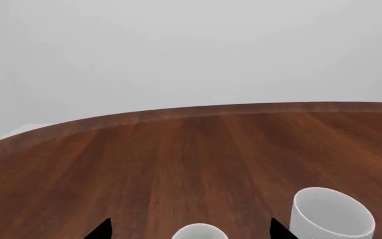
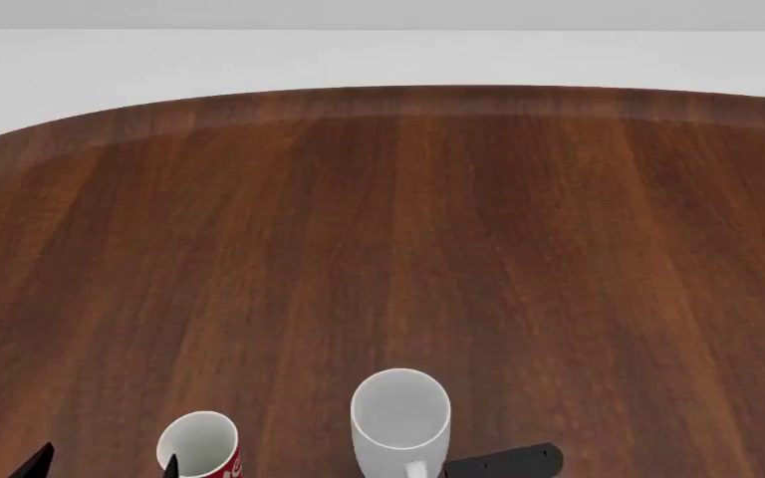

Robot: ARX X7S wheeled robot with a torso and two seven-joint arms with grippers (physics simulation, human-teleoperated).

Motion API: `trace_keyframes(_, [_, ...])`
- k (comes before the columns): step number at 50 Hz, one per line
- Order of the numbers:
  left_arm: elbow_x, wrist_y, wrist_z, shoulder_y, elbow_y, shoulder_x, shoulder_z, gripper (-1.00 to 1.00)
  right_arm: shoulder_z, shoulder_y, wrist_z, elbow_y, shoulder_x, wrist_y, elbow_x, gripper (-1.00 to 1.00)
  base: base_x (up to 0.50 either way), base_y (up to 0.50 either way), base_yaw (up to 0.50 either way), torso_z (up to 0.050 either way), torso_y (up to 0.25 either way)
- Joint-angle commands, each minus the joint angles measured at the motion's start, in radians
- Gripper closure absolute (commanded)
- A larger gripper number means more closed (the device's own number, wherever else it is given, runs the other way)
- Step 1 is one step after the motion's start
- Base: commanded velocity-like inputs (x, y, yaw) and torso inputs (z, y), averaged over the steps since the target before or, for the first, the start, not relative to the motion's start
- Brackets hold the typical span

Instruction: Put the white mug on the plate.

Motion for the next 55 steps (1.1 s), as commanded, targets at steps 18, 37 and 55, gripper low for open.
trace_keyframes(18, [-0.010,0.009,-0.010,0.002,-0.006,-0.010,0.012,-1.00,-0.036,0.121,-0.041,0.361,-0.069,-0.171,-0.030,-1.00,0.00,0.00,0.00,0.000,0.000])
trace_keyframes(37, [-0.023,0.021,-0.010,0.006,-0.003,-0.012,0.023,-1.00,-0.077,0.217,-0.070,0.623,-0.126,-0.294,-0.047,-1.00,0.00,0.00,0.00,0.000,0.000])
trace_keyframes(55, [-0.031,0.026,-0.016,0.010,-0.004,-0.017,0.029,-1.00,-0.045,0.220,-0.074,0.628,-0.127,-0.274,-0.081,-1.00,0.00,0.00,0.00,0.000,0.000])
